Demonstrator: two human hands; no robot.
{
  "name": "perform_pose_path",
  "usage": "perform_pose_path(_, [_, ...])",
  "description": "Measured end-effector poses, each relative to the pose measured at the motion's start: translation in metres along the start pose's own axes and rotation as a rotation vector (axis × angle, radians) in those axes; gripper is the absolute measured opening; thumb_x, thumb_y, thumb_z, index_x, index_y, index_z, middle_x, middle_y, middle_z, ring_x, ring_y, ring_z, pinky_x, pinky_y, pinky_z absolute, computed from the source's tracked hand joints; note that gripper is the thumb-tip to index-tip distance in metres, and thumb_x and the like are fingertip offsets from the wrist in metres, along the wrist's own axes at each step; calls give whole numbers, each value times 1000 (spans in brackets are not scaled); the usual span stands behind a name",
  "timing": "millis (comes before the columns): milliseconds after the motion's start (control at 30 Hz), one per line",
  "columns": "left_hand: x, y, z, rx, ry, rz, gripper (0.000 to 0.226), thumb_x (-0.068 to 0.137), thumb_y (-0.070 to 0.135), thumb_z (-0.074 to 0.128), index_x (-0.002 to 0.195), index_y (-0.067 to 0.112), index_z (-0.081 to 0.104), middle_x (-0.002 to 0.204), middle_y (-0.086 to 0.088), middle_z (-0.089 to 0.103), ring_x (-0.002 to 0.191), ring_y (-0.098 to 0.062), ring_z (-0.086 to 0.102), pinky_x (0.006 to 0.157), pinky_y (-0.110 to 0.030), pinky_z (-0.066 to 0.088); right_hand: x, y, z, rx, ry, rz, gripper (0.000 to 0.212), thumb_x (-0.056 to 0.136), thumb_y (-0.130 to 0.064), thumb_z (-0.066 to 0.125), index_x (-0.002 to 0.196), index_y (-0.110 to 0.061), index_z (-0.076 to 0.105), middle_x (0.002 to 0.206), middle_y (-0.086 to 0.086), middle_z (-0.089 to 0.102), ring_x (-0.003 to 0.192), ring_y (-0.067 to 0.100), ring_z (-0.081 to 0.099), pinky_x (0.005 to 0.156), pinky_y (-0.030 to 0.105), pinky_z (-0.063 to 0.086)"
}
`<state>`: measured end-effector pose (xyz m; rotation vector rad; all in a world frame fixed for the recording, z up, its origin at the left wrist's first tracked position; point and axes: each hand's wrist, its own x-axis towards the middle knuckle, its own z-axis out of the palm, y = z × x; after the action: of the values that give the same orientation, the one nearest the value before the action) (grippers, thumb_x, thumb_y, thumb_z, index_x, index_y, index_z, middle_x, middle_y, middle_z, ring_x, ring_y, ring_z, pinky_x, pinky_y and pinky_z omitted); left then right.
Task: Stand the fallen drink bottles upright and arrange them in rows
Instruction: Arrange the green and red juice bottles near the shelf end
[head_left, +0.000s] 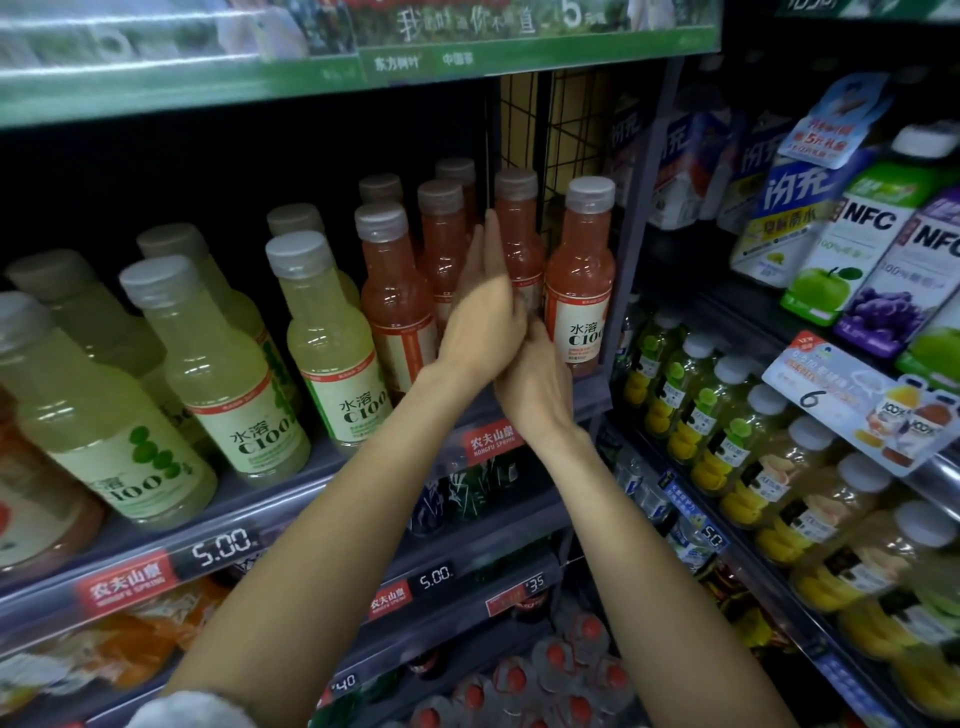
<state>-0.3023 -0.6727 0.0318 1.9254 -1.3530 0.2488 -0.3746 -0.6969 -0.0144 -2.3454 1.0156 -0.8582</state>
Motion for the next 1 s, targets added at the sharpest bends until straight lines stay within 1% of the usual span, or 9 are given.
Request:
perform_pose_path(100, [18,-7,14,82,19,26,79,81,-11,51,147,-8,8,151,-28,22,141,-36,25,114,-25,16,-10,14,-5,-124,84,-123,29,90,-10,54,117,-3,57,121,12,52,103,33,55,72,39,47])
perform_pose_path(233, [31,-7,22,206,68,32,69,90,-2,53,147,-6,16,140,-25,41,126,-35,44,102,-33,38,-14,27,-16,-134,201,-143,22,91,-14,52,110,-9,63,116,4,57,99,26,59,69,31,46])
perform_pose_path(400, [38,4,20,348,38,-81,71,97,27,52,149,-1,13,139,-17,35,126,-28,37,99,-29,36,-16,37,-25,-83,321,-144,18,89,-10,55,101,-12,68,103,2,63,87,22,63,65,23,41])
perform_pose_path(533, [47,8,19,17,-44,-159,62,93,17,58,144,3,25,139,-15,37,121,-28,47,101,-33,41,-20,47,-32,-54,354,-130,17,87,-8,55,97,-12,67,100,2,64,86,22,63,63,28,49])
perform_pose_path(667, [46,1,15,-263,-180,-334,36,94,7,53,127,1,41,118,-6,57,86,-17,58,63,-11,48,-21,55,-36,-42,380,-121,17,88,-8,55,99,-11,68,102,3,65,87,23,63,65,28,49])
perform_pose_path(700, [44,3,14,-237,-178,-346,30,94,8,54,122,1,45,123,-11,57,88,-19,60,64,-11,46,-20,55,-36,-40,387,-123,18,88,-8,55,100,-11,68,103,3,64,87,23,63,65,28,49])
perform_pose_path(800, [46,7,17,115,-43,-173,63,92,24,61,142,7,29,134,-14,49,121,-28,50,94,-33,42,-18,54,-34,-58,394,-114,23,87,-7,57,108,-10,64,109,6,61,91,24,62,66,30,50])
perform_pose_path(933, [51,12,22,325,54,-165,68,92,40,57,143,6,27,135,-14,44,124,-29,44,91,-34,43,-15,54,-31,-60,368,-116,28,86,-8,59,114,-11,58,116,8,53,95,23,62,67,25,46])
perform_pose_path(1000, [47,14,25,195,68,-186,63,97,41,47,145,6,26,137,-16,41,127,-29,40,96,-34,38,-14,55,-31,-61,378,-113,28,85,-8,60,114,-10,58,116,9,53,96,24,61,68,23,44])
